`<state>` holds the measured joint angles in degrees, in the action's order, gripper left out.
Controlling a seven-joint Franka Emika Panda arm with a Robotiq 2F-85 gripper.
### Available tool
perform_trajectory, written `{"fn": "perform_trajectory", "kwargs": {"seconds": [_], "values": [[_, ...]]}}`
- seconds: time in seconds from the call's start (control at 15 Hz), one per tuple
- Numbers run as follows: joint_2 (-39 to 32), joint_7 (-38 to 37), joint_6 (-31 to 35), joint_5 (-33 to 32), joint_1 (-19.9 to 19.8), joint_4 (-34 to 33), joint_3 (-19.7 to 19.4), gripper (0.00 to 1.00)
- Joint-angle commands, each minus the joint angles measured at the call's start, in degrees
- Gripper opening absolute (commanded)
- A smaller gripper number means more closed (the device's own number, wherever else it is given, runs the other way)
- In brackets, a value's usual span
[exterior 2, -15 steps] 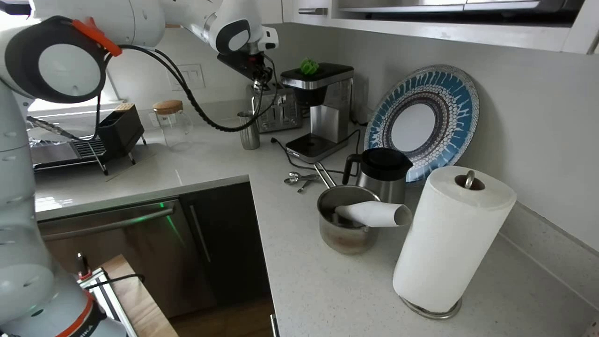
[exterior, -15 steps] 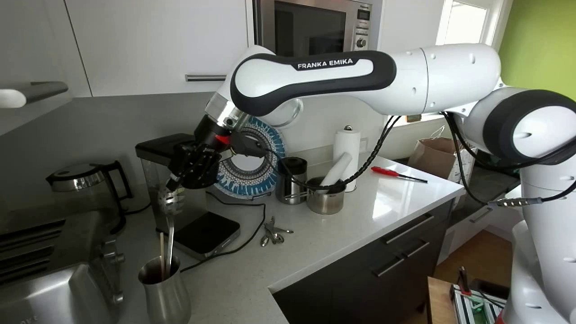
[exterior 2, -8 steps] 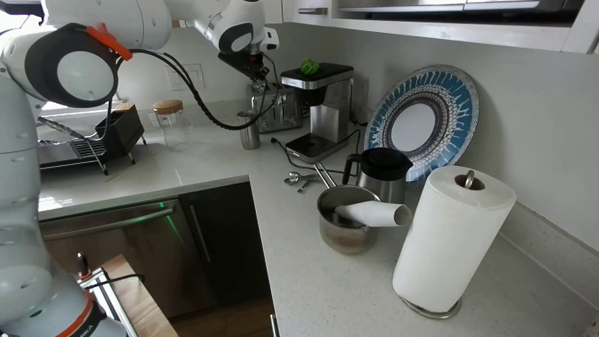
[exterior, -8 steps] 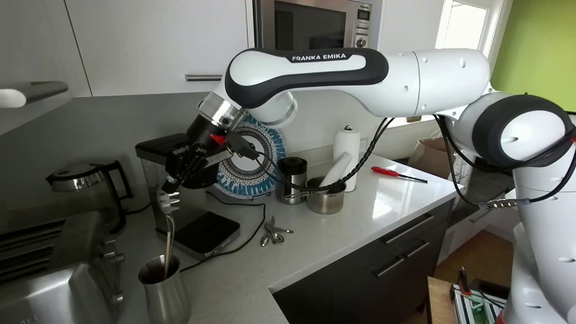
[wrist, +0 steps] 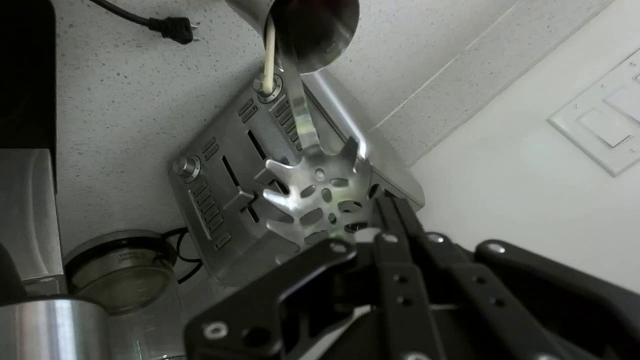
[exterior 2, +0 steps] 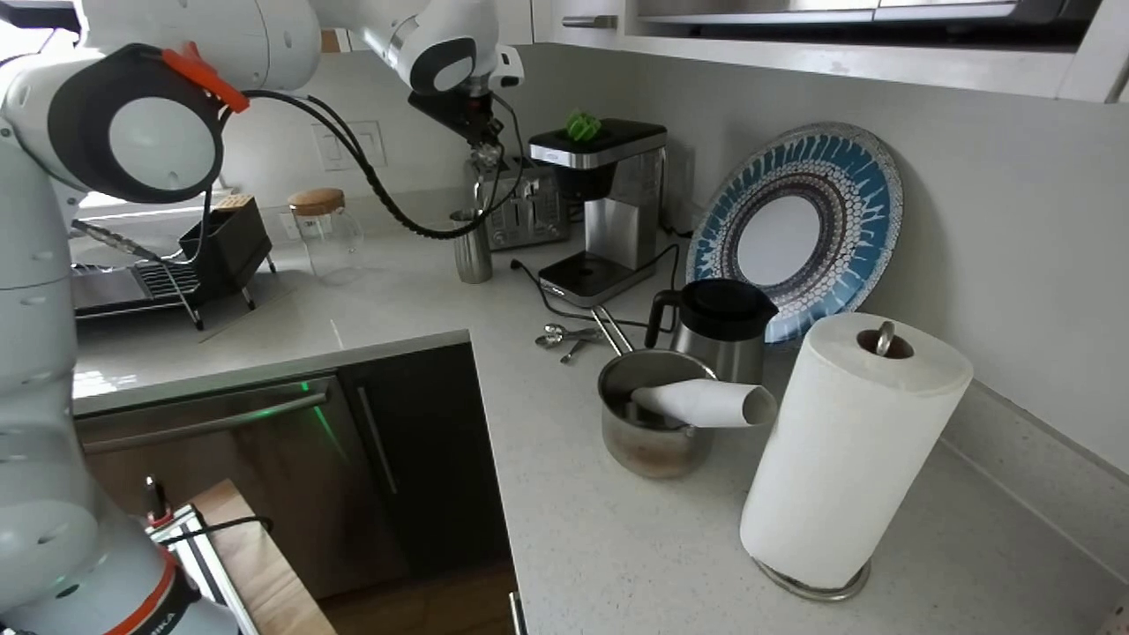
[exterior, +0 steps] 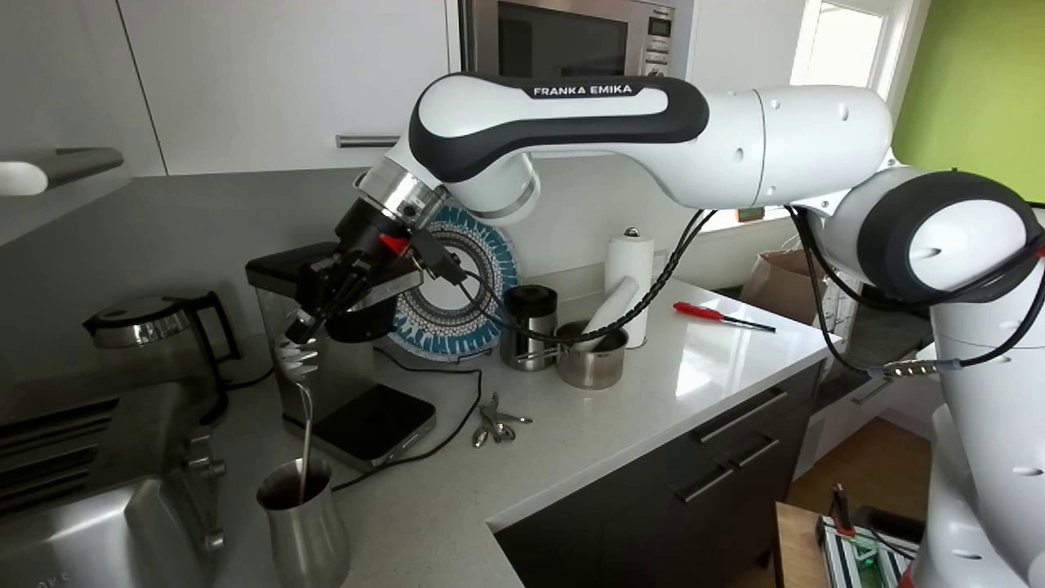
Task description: Remove the pasta server from the cocktail shaker and put it on the counter top in front of the pot
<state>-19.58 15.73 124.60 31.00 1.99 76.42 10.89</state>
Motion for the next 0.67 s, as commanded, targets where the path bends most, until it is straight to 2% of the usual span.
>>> {"fn": "perform_trajectory", "kwargs": {"seconds": [0.0, 0.6], "values": [[1.5, 2.5, -0.1, 1.9, -0.5, 0.4, 0.8, 0.01], [10.5, 1.1, 3.2, -0.2, 1.1, 4.0, 1.4, 0.01]]}}
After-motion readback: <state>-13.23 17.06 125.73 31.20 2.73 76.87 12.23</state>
